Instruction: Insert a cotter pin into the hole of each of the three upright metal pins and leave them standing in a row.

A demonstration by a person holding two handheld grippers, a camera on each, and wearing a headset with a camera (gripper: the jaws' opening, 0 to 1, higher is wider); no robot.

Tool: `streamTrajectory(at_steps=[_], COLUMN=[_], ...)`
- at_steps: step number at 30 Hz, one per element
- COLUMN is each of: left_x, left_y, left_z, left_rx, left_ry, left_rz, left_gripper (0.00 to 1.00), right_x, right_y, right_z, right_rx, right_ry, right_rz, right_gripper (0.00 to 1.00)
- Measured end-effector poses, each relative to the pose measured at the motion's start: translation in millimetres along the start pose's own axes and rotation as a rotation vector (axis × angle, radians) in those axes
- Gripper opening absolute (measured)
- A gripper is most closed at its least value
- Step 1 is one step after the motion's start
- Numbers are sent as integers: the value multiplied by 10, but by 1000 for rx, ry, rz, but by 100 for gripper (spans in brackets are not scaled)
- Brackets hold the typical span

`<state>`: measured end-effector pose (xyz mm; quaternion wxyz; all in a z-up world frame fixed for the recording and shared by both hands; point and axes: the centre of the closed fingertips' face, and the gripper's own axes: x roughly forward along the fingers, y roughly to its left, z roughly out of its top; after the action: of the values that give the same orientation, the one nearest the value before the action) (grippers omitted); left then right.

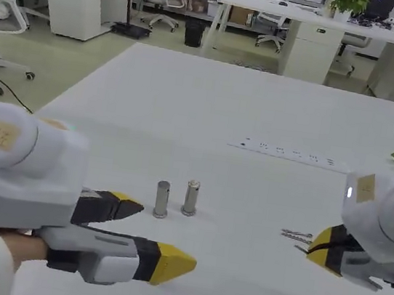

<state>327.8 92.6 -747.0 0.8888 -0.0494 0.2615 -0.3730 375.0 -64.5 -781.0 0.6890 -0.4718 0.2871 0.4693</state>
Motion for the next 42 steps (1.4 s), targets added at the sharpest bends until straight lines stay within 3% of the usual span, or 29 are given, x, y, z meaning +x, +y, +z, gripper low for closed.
streamTrajectory(at_steps=[21,31,42], left_x=[310,390,449], left_y=[-303,-436,-561], left_z=[124,140,179], left_rx=[-90,-113,-142], left_ry=[-11,-7,-5], left_rz=[-105,-145,-194], left_gripper=[50,40,26], right_x=[-140,-149,-184], right_y=[218,299,353], right_z=[381,537,717], right_rx=[-98,-105,-176], right_ry=[-133,-193,-254], right_rz=[-118,-134,-162], right_gripper=[1,1,1])
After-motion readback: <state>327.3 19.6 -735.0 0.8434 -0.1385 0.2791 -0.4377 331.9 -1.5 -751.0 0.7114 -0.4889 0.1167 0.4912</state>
